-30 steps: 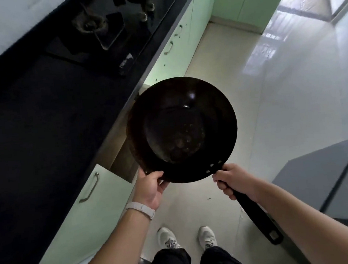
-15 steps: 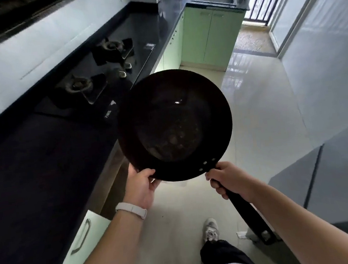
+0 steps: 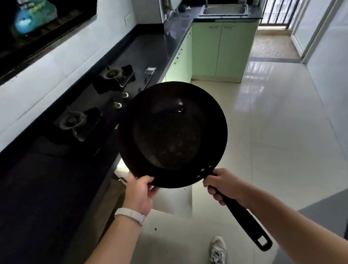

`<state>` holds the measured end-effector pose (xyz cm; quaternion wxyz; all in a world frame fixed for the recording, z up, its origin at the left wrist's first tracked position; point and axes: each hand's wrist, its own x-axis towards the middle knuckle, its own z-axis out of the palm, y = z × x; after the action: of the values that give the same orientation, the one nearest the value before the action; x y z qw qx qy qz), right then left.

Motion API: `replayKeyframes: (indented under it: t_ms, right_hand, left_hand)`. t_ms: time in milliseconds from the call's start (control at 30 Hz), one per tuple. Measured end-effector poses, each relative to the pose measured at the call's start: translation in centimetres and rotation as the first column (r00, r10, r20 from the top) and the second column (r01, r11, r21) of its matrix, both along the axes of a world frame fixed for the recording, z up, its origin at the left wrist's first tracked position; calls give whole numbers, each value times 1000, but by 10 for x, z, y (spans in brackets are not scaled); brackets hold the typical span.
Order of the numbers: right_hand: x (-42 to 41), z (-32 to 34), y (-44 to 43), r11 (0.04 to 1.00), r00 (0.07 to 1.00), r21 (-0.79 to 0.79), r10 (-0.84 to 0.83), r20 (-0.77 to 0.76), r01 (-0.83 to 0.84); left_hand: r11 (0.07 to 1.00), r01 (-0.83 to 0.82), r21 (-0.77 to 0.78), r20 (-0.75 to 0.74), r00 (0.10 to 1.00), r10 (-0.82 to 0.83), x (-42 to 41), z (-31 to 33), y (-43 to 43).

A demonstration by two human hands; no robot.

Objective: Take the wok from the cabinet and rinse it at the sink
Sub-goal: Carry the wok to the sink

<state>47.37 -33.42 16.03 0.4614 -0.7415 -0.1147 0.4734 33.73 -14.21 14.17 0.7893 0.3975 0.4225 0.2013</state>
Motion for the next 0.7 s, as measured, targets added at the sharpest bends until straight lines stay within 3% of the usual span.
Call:
replayKeyframes:
  t_ms: [233, 700]
  right_hand:
    - [98, 3, -19, 999, 999, 16, -45, -26, 45]
    - [204, 0, -43, 958, 958, -46, -285, -4, 285]
  left_hand:
    - [999, 40, 21, -22, 999, -40, 106, 7, -13]
    - [973, 229, 14, 12, 973, -229, 272, -14, -17]
